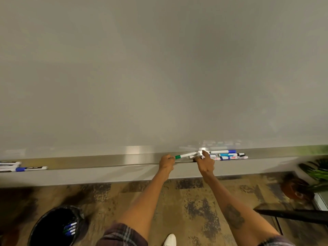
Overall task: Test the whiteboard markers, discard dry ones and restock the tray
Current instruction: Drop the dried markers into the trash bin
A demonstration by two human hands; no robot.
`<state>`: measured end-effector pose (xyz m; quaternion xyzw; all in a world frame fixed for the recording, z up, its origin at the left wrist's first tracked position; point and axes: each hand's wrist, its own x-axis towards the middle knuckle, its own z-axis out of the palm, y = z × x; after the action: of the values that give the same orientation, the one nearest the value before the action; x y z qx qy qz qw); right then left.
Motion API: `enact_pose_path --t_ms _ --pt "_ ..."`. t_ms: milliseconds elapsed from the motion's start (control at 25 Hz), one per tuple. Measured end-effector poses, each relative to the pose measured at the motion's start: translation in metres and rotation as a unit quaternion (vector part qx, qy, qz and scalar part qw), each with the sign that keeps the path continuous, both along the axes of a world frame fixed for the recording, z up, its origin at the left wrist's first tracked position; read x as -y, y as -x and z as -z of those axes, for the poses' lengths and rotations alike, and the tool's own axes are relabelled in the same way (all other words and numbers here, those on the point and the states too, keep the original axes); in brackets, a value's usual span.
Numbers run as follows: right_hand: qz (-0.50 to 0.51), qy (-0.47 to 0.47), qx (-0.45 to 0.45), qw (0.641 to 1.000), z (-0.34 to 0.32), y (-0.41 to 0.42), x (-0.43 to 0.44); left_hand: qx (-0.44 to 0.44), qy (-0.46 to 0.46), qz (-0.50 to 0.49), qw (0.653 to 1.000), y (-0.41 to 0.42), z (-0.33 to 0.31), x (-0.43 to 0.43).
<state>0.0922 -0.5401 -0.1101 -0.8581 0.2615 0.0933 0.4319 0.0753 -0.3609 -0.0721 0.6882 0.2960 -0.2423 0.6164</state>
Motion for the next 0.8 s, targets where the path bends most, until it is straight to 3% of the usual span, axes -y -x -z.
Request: enact_pose_path --t_ms 440,800 --pt "-0.040 -0.099 -0.011 0.994 0.024 -0.007 -0.003 -0.023 0.048 -0.082 0.995 -0.008 0.005 0.016" --pt "-0.048 -0.089 0.117 0.988 -0.032 0.020 -0.054 0.117 0.039 -0.222 0.967 0.004 -0.003 -0.034"
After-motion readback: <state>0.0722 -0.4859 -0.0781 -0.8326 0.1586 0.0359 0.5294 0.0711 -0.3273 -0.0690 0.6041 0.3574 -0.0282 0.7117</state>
